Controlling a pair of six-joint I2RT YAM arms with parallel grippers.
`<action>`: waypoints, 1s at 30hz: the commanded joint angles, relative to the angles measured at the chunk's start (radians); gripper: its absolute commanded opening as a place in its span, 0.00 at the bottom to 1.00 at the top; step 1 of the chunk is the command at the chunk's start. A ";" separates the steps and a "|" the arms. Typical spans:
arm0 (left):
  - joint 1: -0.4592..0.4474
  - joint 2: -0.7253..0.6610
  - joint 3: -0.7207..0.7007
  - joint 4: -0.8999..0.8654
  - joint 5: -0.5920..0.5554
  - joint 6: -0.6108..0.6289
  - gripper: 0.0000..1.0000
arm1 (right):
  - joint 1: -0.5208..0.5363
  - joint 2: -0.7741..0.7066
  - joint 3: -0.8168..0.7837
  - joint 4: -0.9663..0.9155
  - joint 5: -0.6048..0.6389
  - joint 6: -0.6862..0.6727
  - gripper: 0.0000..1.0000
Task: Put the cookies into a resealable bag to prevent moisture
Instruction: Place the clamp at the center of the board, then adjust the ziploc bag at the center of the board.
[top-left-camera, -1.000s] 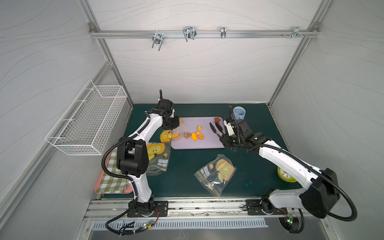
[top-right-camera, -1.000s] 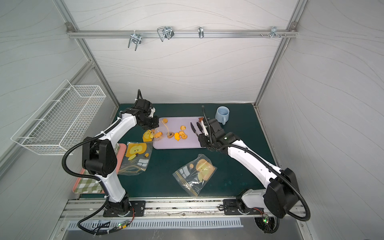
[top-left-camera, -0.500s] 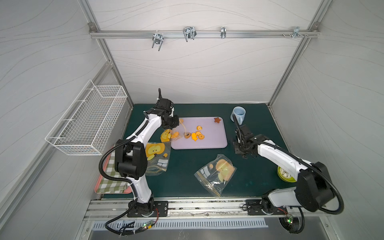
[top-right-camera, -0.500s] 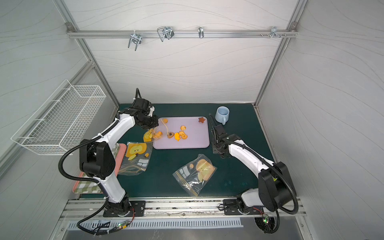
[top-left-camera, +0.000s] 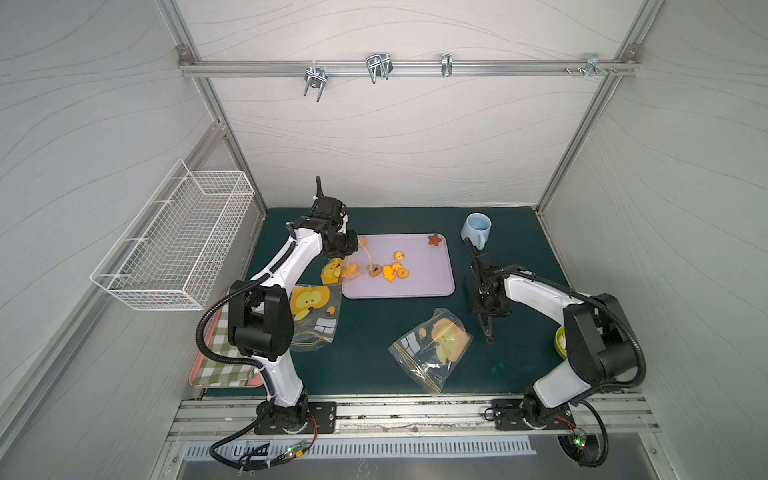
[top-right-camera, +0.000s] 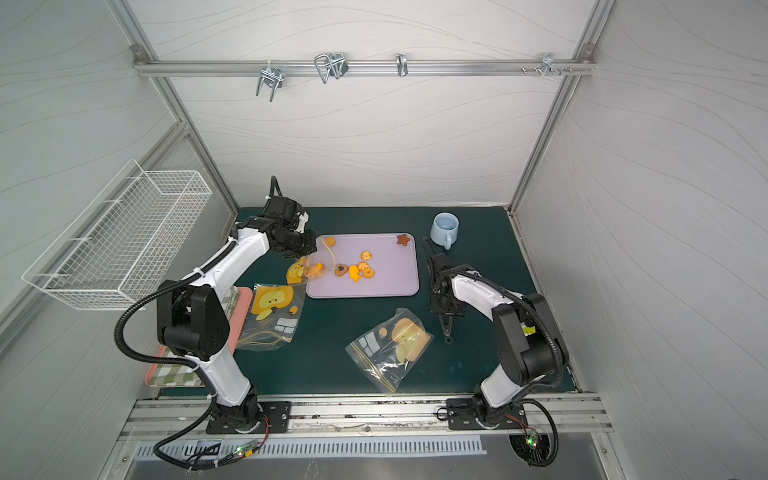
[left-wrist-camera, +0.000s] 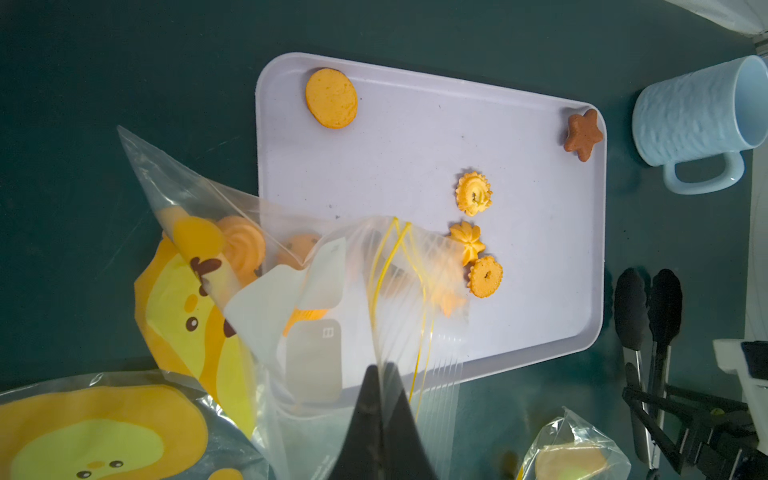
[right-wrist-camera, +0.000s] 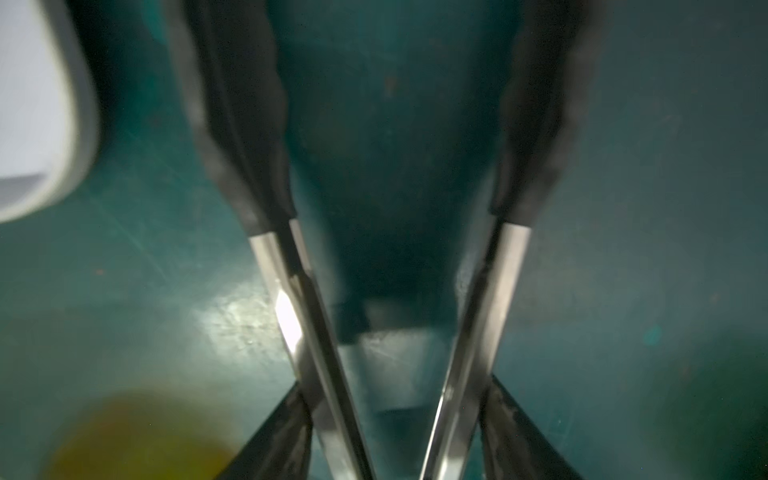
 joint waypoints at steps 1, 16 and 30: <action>0.006 -0.037 0.007 0.023 -0.002 -0.005 0.00 | -0.013 0.014 0.015 -0.049 -0.021 0.013 0.70; 0.007 -0.155 0.051 -0.030 -0.029 -0.023 0.00 | 0.004 -0.437 -0.099 0.183 -0.132 0.015 0.86; 0.006 -0.432 -0.024 0.023 0.048 -0.267 0.00 | 0.008 -0.511 -0.045 0.306 -0.380 -0.014 0.87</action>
